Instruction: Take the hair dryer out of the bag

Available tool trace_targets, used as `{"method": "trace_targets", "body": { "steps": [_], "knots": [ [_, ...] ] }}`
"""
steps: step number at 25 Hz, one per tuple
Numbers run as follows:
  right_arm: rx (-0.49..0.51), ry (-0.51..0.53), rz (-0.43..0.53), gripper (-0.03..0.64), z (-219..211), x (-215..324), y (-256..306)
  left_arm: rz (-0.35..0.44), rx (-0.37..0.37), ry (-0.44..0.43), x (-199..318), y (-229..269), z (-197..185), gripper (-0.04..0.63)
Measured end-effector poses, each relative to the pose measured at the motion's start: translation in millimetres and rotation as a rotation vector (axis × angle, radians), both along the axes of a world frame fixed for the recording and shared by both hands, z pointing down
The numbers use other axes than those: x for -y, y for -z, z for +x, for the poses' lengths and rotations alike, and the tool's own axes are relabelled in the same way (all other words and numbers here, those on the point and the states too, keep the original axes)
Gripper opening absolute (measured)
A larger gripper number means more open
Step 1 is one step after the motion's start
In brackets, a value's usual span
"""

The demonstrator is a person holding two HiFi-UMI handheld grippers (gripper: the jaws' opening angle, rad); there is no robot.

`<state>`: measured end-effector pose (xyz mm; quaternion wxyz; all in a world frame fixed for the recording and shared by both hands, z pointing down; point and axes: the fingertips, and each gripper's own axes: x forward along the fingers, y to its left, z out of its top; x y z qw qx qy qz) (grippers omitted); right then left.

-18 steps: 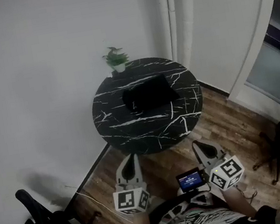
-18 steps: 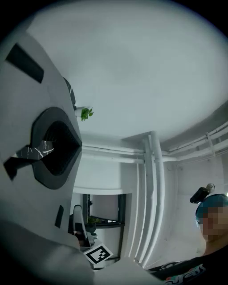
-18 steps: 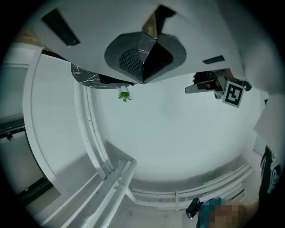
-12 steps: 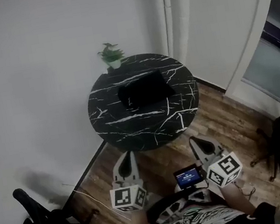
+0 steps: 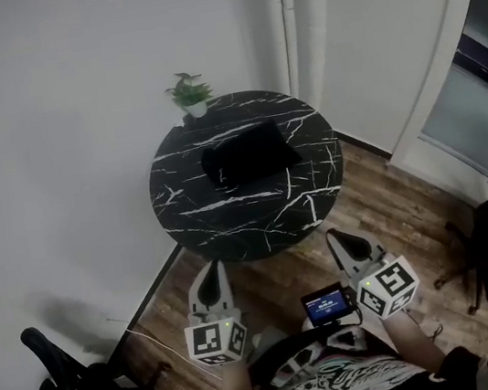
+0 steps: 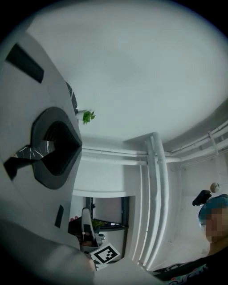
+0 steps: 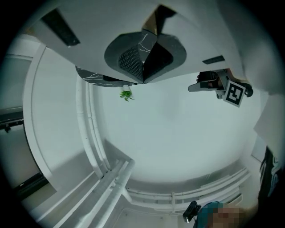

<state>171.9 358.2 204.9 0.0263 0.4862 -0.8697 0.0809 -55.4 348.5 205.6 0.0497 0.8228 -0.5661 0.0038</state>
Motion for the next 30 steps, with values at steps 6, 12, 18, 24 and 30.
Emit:
{"method": "trace_targets", "body": {
  "steps": [6,12,18,24,30],
  "knots": [
    [0.034,-0.045,-0.027,0.018,17.2,3.3,-3.0,0.012,0.039,-0.002,5.6,6.2,9.2,0.009],
    [0.095,-0.058,-0.05,0.018,28.3,4.9,-7.1,-0.002,0.106,-0.02,11.3,2.6,21.3,0.009],
    [0.133,-0.068,-0.067,0.018,27.6,16.5,-11.6,0.003,0.13,-0.038,27.7,3.5,24.0,0.01],
    [0.137,-0.036,-0.109,0.018,11.2,25.8,-22.7,-0.002,0.139,-0.031,47.4,-3.0,14.7,0.01],
    [0.128,-0.038,-0.141,0.018,-0.6,62.8,-36.1,-0.025,0.138,-0.038,85.6,-18.5,3.0,0.01]
  ]
}}
